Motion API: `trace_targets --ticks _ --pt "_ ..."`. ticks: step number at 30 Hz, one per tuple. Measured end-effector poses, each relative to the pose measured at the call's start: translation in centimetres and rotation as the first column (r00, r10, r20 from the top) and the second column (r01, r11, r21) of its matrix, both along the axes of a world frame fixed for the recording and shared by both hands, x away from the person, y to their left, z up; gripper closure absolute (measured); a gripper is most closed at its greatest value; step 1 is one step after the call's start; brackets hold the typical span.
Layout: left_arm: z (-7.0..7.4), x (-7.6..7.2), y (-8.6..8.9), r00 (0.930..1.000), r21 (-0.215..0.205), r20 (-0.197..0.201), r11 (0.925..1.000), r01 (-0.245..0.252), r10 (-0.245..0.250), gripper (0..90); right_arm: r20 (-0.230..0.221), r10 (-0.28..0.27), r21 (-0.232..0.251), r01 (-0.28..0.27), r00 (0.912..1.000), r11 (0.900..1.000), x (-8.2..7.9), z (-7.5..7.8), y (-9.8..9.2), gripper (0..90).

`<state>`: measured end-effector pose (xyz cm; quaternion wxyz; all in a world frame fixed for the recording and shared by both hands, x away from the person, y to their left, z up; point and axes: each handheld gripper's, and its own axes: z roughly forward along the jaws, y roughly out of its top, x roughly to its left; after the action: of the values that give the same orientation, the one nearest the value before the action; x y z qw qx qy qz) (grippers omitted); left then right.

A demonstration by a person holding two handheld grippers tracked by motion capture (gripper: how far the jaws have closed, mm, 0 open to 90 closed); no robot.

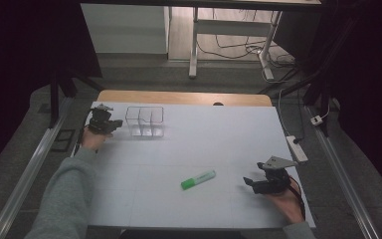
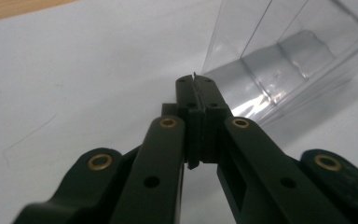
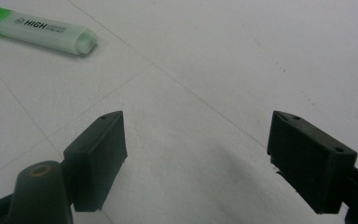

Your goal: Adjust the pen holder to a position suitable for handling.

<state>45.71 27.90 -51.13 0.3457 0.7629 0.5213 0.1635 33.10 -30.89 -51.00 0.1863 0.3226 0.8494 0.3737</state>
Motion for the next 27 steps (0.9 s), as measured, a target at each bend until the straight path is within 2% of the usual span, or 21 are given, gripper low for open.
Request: trace_targets --ticks 6,13,15,27 --pt "-0.2 0.6 -0.5 1.0000 -0.030 -0.003 0.9995 0.004 -0.004 89.0 0.000 -0.001 0.002 0.001 1.0000 1.000 0.0 0.0 -0.1 19.2" --pt "-0.4 0.9 -1.1 0.9999 -0.041 -0.003 0.9991 0.015 -0.015 89.0 -0.007 0.004 -0.001 -0.004 1.0000 1.000 0.0 -0.1 -0.1 19.4" --pt "-0.3 1.0 -1.4 0.9998 -0.028 0.000 0.9994 0.019 -0.019 89.0 -0.007 0.004 -0.004 -0.004 1.0000 1.000 0.0 -0.1 0.0 19.6" --pt "-0.1 1.3 -2.5 0.9989 -0.035 0.006 0.9983 0.047 -0.047 89.1 -0.013 0.019 -0.010 -0.019 0.9997 1.000 0.0 -0.2 0.2 19.7"
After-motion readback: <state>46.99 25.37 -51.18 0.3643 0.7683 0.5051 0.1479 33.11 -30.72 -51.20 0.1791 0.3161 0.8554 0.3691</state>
